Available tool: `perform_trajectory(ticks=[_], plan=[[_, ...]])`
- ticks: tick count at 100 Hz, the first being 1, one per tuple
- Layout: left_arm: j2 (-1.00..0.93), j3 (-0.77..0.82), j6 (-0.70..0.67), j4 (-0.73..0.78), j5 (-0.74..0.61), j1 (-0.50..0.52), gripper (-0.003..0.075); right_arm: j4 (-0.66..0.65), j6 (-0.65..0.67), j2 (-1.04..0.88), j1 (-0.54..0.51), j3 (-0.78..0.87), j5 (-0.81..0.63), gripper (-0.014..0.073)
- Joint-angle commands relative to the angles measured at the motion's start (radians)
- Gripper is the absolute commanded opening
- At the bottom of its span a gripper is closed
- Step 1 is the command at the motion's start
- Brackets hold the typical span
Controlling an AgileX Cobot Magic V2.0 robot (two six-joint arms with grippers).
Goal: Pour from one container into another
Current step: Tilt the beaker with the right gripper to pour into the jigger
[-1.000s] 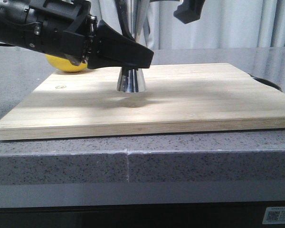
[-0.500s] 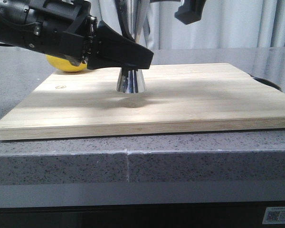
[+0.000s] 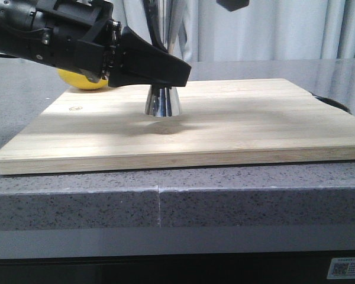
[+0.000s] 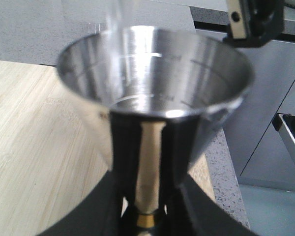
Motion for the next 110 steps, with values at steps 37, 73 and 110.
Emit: perform_trajectory(ticks=[37,73,110], plan=[[-0.055,-0.027,-0.005,-0.068,0.111,-0.01,-0.0019,-0.026,-0.002,-0.043,-0.002,-0.037,-0.006,0.0173],[-0.055,-0.027,-0.005,-0.068,0.111,-0.01,-0.0019,-0.052,-0.002,-0.043,-0.002,-0.037,0.001,0.0173],[-0.055,-0.027,-0.005,-0.068,0.111,-0.01,-0.0019,-0.091,-0.002,-0.043,-0.002,-0.037,0.005,0.0173]])
